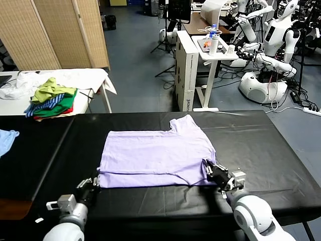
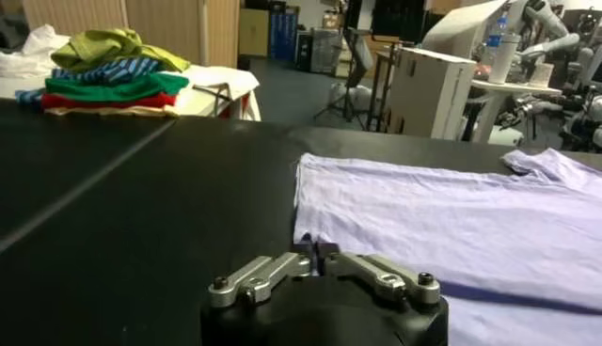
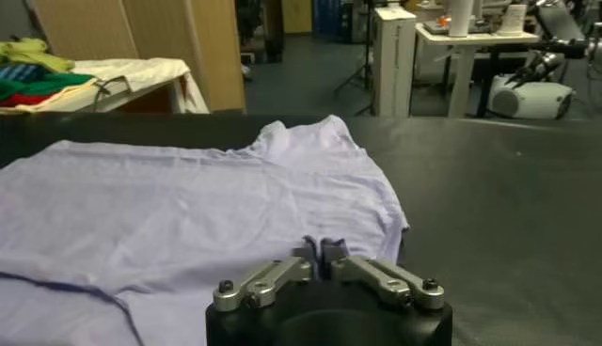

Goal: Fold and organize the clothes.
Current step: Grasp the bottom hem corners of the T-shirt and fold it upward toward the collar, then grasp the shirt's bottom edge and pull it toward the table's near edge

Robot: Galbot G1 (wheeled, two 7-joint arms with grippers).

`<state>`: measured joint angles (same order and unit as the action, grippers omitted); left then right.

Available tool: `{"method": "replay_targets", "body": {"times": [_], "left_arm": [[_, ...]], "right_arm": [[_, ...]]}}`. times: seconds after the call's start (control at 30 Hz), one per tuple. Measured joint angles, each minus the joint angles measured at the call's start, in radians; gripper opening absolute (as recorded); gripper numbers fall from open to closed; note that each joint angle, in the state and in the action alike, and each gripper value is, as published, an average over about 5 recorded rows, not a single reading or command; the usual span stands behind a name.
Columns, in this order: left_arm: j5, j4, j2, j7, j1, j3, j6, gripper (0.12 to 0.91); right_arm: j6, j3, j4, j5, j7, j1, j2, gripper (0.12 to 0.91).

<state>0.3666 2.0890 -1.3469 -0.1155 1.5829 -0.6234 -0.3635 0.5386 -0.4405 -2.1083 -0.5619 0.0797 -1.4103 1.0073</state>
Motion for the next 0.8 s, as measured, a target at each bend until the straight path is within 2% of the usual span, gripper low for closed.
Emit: {"method": "replay_targets", "body": {"times": [0.1, 0.17, 0.3, 0.6, 0.7, 0.8], "left_arm": [[-0.013, 0.020, -0.013, 0.008, 0.020, -0.002, 0.000, 0.829], [-0.019, 0.034, -0.019, 0.011, 0.039, -0.003, 0.000, 0.885], [-0.026, 0.045, -0.024, 0.013, 0.072, -0.008, 0.002, 0.905], [-0.021, 0.037, -0.024, 0.014, 0.088, -0.016, -0.001, 0.890], [-0.020, 0.034, -0.027, 0.014, 0.091, -0.016, -0.002, 0.819], [-0.020, 0.031, -0.029, 0.013, 0.098, -0.016, -0.003, 0.688]], "right_arm": [[-0.009, -0.043, -0.038, 0.003, -0.014, -0.068, -0.015, 0.899], [-0.017, -0.073, -0.052, 0.003, -0.022, -0.113, -0.022, 0.905], [-0.028, -0.115, -0.061, 0.006, -0.031, -0.179, -0.025, 0.898], [-0.037, -0.125, -0.049, 0.023, -0.035, -0.206, -0.020, 0.705], [-0.039, -0.118, -0.041, 0.031, -0.038, -0.203, -0.020, 0.582], [-0.042, -0.113, -0.035, 0.039, -0.044, -0.202, -0.020, 0.405]]}}
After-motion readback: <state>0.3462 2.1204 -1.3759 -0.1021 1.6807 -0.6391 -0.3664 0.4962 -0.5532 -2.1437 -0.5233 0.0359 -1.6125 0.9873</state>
